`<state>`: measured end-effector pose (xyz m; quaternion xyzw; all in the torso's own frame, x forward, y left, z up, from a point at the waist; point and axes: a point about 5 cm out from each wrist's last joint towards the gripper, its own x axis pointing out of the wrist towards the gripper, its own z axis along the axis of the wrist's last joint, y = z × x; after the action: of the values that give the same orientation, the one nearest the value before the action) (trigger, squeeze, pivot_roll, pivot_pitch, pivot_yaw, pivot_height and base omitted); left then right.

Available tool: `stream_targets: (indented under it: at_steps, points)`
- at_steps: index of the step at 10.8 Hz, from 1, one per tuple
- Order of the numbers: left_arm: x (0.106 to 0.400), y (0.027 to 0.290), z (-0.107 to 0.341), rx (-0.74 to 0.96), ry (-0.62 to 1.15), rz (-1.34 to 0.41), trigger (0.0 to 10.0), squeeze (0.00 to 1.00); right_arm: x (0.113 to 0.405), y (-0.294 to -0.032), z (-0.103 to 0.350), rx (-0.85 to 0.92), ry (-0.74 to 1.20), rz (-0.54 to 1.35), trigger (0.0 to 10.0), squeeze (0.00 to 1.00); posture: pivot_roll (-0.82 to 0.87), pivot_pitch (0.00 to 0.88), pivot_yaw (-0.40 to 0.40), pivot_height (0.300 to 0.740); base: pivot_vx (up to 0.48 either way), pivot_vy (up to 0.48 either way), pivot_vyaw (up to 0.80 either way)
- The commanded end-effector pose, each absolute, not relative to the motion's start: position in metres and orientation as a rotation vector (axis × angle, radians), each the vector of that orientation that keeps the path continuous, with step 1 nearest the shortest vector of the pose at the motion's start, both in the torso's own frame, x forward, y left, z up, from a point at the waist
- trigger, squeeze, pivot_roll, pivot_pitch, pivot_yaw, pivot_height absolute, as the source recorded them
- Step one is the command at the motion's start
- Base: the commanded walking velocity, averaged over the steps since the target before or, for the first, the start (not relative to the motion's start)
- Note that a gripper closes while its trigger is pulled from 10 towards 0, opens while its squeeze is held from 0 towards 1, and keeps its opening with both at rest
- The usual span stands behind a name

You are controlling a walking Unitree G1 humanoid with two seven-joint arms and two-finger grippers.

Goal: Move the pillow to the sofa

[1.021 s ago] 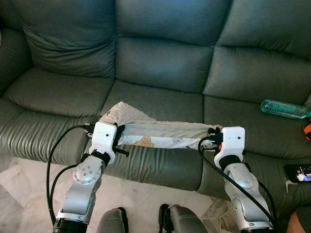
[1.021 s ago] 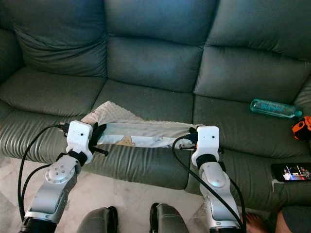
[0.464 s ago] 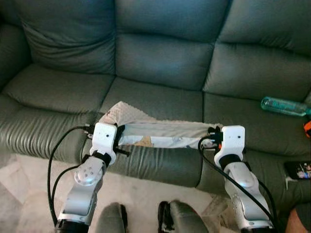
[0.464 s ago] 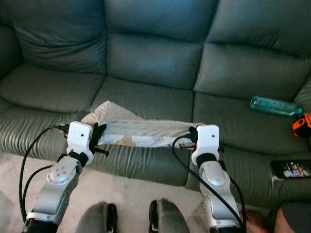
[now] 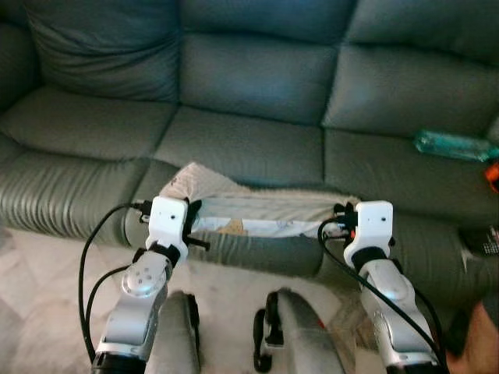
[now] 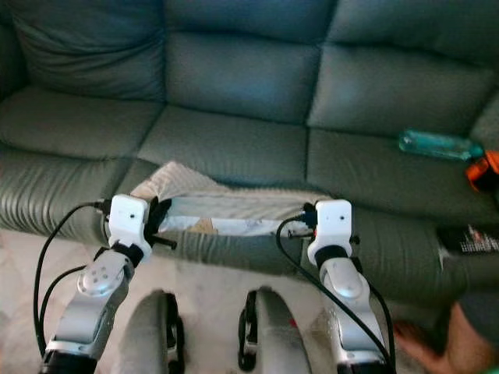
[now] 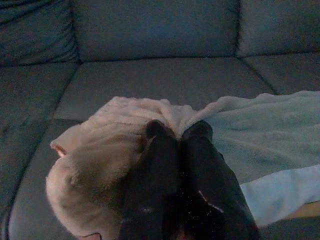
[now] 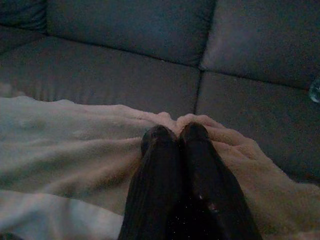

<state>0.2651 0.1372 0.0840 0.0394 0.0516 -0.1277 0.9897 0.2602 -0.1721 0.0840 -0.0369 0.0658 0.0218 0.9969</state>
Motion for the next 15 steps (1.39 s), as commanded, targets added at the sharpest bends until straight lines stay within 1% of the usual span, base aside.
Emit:
stream_targets:
  at_steps: [1,6,10,15]
  points:
    - [0.2659,0.1381,0.0882,0.080,0.082,-0.256,10.0,0.00,0.2611,-0.1767,0.0848,-0.075,0.123,0.033,10.0,0.00,-0.03,0.176,-0.040,0.632,0.000,0.000,0.00]
    - [0.2656,0.1349,0.0886,0.081,0.063,-0.277,10.0,0.00,0.2606,-0.1792,0.0832,-0.083,0.124,0.028,10.0,0.00,-0.03,0.175,-0.045,0.632,0.000,0.000,0.00]
    - [0.2664,0.1325,0.0883,0.075,0.060,-0.283,10.0,0.00,0.2591,-0.1804,0.0824,-0.086,0.127,0.022,10.0,0.00,-0.04,0.177,-0.042,0.632,0.271,0.000,0.00]
    - [0.2674,0.1316,0.0886,0.073,0.058,-0.283,10.0,0.00,0.2587,-0.1806,0.0820,-0.087,0.129,0.024,10.0,0.00,-0.04,0.178,-0.041,0.632,0.431,0.000,0.00]
